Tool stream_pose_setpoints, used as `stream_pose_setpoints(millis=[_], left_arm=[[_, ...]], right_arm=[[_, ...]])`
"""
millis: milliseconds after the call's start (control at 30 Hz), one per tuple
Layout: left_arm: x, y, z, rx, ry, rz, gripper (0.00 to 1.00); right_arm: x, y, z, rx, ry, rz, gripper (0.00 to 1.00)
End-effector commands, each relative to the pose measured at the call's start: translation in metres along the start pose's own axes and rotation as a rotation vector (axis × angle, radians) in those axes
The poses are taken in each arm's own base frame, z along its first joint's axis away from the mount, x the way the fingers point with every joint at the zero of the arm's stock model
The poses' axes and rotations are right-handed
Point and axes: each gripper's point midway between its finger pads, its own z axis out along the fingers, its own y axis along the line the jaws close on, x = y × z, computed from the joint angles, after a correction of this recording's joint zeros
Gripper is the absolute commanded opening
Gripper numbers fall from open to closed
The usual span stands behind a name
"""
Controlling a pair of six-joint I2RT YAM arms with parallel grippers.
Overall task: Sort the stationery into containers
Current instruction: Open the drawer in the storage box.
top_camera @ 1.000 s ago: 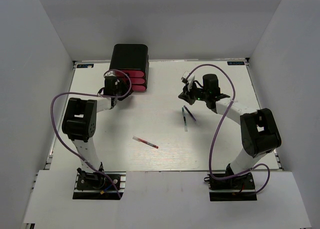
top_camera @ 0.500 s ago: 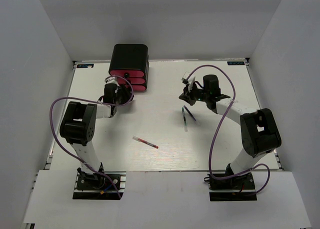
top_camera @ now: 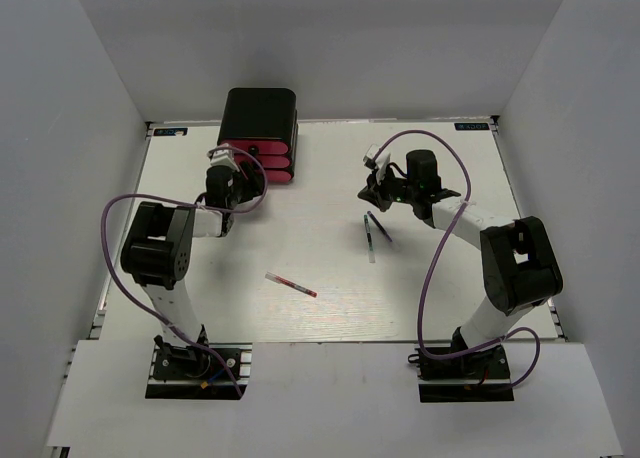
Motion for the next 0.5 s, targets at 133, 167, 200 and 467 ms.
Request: stream_pose_setpoints(millis=[133, 167, 200, 467], left_arm=[[-0.013, -0.005, 0.016, 0.016, -0.033, 0.042, 0.69], [-0.014, -0.003, 0.016, 0.006, -0.038, 0.042, 0.69], [-0.010, -0.001, 0.017, 0.002, -0.028, 0.042, 0.69], [-0.011, -0.005, 0.027, 0.002, -0.030, 0.045, 0.69]], right_arm=[[-0.018, -0.006, -0.004, 0.018, -0.039, -0.041, 0.00], [-0.019, -0.006, -0.005, 0.019, -0.041, -0.044, 0.00], [-0.017, -0.005, -0.004, 0.015, -0.037, -0.040, 0.00], [-0.020, -0.009, -0.004, 0.019, -0.037, -0.045, 0.00]])
